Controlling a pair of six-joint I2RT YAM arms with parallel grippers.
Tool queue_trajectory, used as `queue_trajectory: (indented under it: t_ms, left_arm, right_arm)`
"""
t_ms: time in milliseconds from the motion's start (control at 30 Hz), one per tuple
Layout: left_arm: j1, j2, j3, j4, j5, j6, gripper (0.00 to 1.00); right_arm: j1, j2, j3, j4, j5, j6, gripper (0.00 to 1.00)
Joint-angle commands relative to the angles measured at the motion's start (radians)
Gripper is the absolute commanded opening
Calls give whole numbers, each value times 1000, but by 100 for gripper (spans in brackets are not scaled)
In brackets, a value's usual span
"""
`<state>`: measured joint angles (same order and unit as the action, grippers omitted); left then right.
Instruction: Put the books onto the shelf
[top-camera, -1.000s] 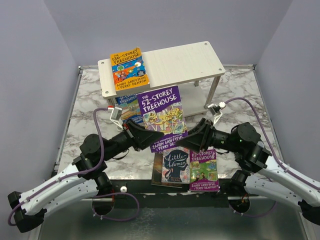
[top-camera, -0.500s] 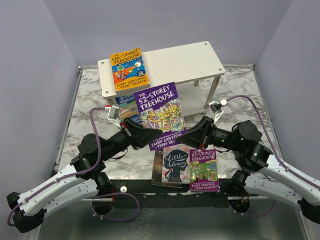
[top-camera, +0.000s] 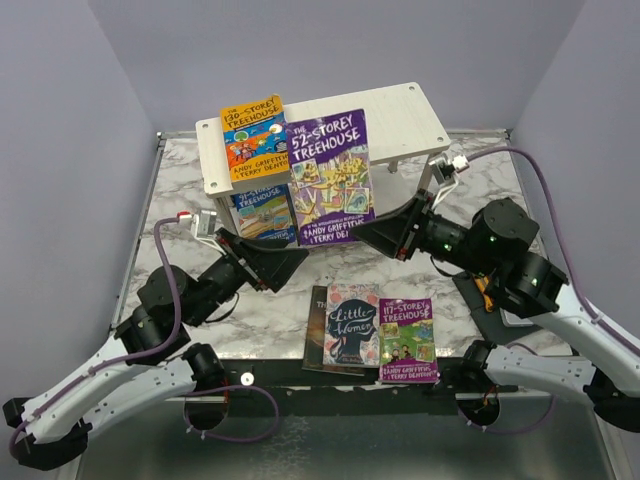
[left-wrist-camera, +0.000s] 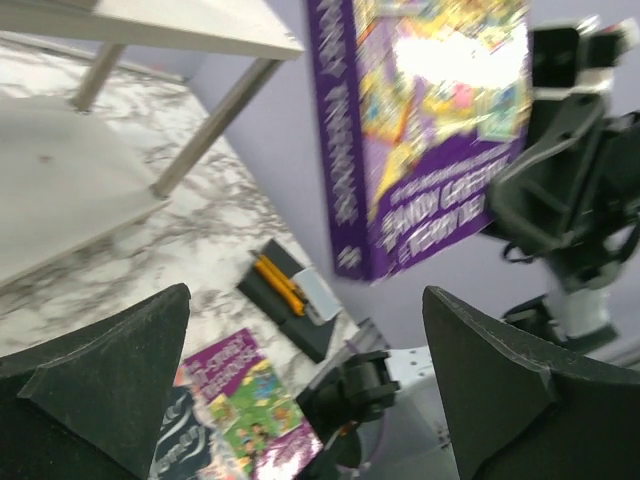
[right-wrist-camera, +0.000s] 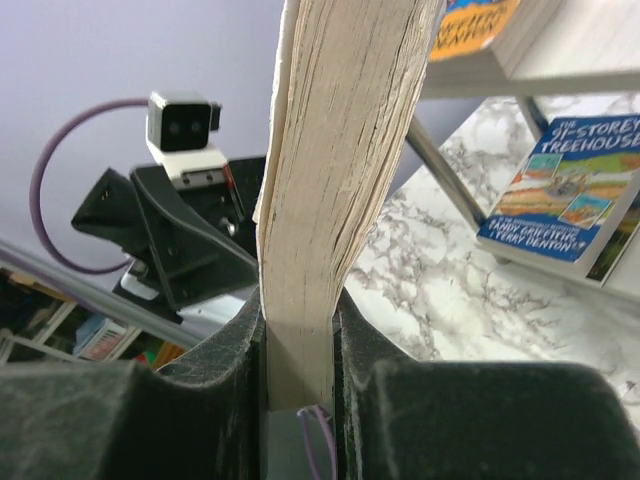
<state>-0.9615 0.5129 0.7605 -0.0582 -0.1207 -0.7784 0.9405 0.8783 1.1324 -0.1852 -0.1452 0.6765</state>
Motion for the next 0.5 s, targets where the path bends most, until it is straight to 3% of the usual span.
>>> queue_trajectory:
  t_ms: [0,167,467]
  left_arm:
    - [3,-52,34,-229,-136,146,99]
    - [2,-80,49,-350,-148,226,99]
    - [2,-89,-24,-402,-10,268,99]
  right_arm:
    - [-1,92,170,-44,63,-103,1]
    - [-2,231,342,-99,60,-135,1]
    - [-3,517,688,-182,-23,-108,1]
